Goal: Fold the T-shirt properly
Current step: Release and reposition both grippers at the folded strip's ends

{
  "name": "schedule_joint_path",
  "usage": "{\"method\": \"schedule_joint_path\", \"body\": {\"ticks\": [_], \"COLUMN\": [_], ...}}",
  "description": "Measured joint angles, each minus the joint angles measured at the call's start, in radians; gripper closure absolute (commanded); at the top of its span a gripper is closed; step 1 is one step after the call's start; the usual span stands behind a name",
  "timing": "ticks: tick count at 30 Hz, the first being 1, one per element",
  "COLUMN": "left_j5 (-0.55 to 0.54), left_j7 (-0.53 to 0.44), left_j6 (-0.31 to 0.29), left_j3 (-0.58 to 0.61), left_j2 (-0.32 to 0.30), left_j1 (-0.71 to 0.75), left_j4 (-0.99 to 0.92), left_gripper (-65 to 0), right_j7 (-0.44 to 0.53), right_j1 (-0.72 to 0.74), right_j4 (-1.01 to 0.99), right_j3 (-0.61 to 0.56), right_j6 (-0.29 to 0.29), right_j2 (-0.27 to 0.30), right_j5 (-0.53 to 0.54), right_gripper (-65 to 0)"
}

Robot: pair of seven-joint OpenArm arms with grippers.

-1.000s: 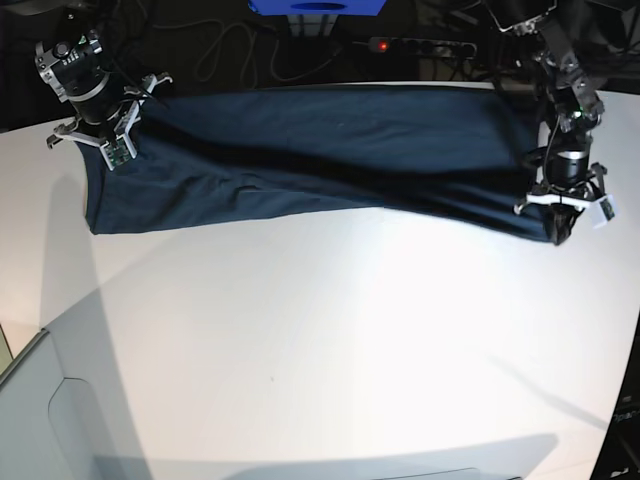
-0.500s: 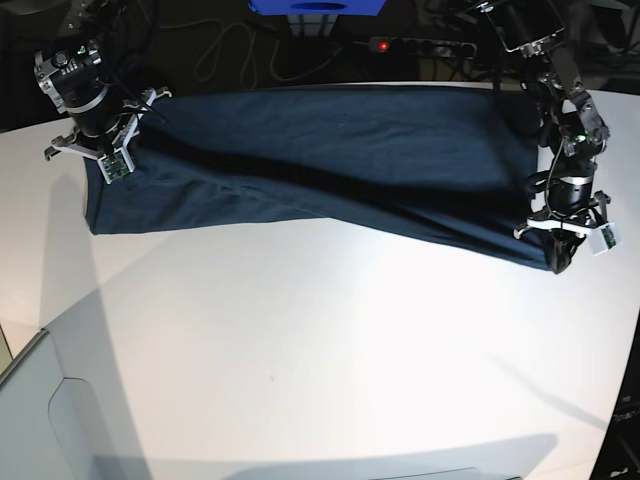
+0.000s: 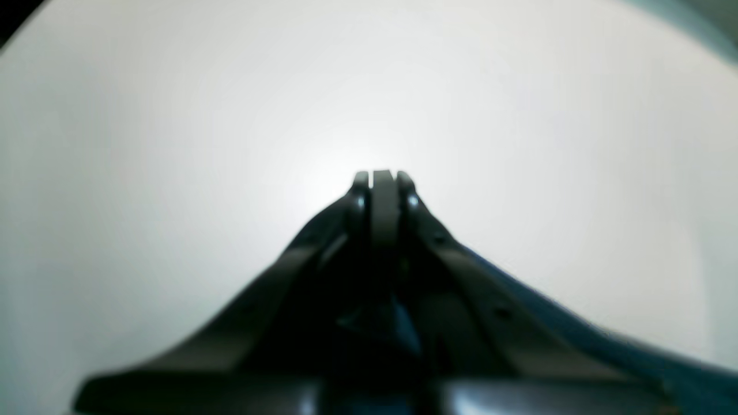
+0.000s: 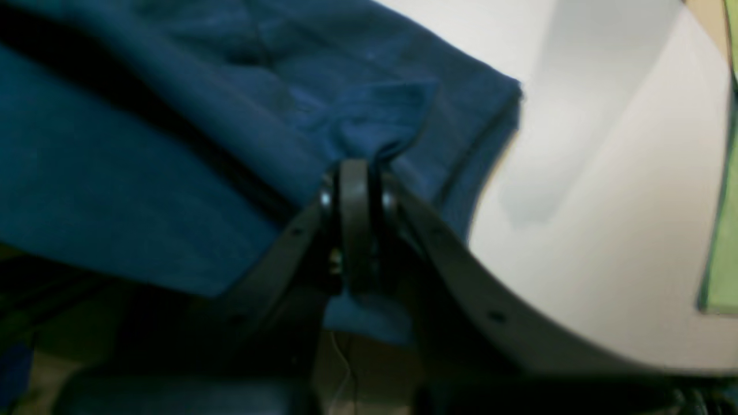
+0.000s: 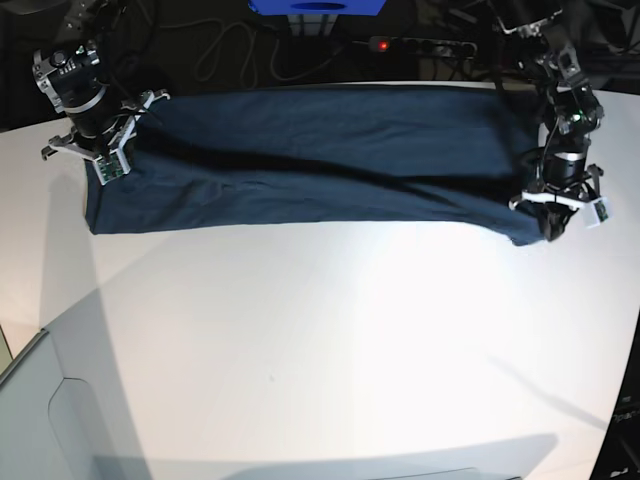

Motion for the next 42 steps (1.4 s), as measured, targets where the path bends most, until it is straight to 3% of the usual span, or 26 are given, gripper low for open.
{"method": "schedule_joint_path", "body": {"ticks": [7, 14, 17, 27, 42], "left_j5": [-0.128, -0.182, -0.186, -0.179, -0.182], "left_j7": [-0.002, 0.000, -0.003, -0.001, -0.002], "left_j6": [-0.005, -0.002, -0.003, -0.004, -0.002], "left_j3": [-0.074, -0.107, -0.108, -0.113, -0.161], "left_j2": [0.029, 0.030, 0.032, 0.146, 0.149], "left_j1": [0.092, 0.179, 0.200, 0.286, 0.315], "left_j4": [0.001, 0.049, 0.101, 0.253, 0.190], "left_gripper": [0.0, 0.0, 0.0, 0.0, 0.0], "right_j7": [0.006, 0.006, 0.009, 0.010, 0.007], "right_j1": [-0.032, -0.056, -0.053, -0.048, -0.047], "right_j4": [0.000, 0.000, 0.000, 0.000, 0.000], "right_j3": [-0.004, -0.008, -0.008, -0.005, -0.007], "right_j6": [0.000, 0.000, 0.000, 0.000, 0.000], "right_j2": [0.008, 0.006, 0.006, 0.008, 0.008], "right_j5": [0.007, 0.007, 0.008, 0.008, 0.004], "right_gripper": [-0.2, -0.2, -0.2, -0.2, -0.2]}}
